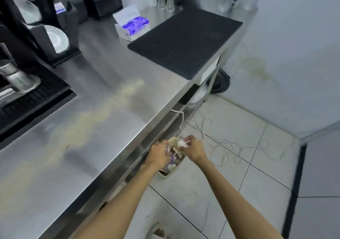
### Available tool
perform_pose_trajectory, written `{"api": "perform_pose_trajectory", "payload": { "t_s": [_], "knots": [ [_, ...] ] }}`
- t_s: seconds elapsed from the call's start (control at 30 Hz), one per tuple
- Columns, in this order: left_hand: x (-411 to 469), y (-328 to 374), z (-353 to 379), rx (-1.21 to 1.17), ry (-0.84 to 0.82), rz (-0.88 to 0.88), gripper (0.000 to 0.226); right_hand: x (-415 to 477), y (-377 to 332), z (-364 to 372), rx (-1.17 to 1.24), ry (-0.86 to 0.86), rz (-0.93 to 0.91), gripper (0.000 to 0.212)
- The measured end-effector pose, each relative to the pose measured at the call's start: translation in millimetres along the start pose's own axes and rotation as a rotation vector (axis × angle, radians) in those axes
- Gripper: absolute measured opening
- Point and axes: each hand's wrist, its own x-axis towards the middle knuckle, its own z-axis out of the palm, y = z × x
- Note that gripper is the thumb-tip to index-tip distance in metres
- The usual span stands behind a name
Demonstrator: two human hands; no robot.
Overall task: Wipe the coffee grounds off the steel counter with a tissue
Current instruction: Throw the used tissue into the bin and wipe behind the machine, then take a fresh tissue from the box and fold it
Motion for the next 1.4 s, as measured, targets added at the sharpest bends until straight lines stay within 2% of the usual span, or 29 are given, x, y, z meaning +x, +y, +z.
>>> {"api": "perform_pose_trajectory", "payload": {
  "t_s": [0.13,0.23,0.43,0.67,0.83,0.97,1.17,1.4],
  "knots": [
    [45.0,-27.4,26.8,-0.015,0.012,0.006,0.035,44.2,30.8,32.4,0.01,0.004,0.027,0.039],
    [63.2,-39.2,37.1,-0.006,0.011,0.063,0.046,60.7,46.1,43.6,0.021,0.017,0.041,0.044],
    [51.2,-22.4,26.0,0.051,-0.033,0.093,0.042,44.4,39.0,17.7,0.041,0.045,0.09,0.043],
    [6.3,69.6,-47.7,0.059,-0.059,0.213,0.041,1.2,-46.0,-85.4,-0.005,0.123,-0.011,0.043],
    [-10.0,137.4,-119.8,0.075,0.079,0.335,0.04,-20.8,-122.5,-163.4,-0.095,0.184,-0.165,0.041],
    [-12.6,166.5,-182.5,0.034,0.183,0.33,0.048,-22.5,-176.0,-202.9,-0.179,0.217,-0.291,0.04],
    [9.6,166.2,-260.6,-0.025,0.335,0.259,0.048,2.3,-247.5,-214.8,-0.169,0.167,-0.443,0.036],
    [76.5,152.0,-335.6,-0.016,0.479,0.13,0.048,79.7,-333.1,-194.1,-0.181,0.044,-0.565,0.037]
  ]
}}
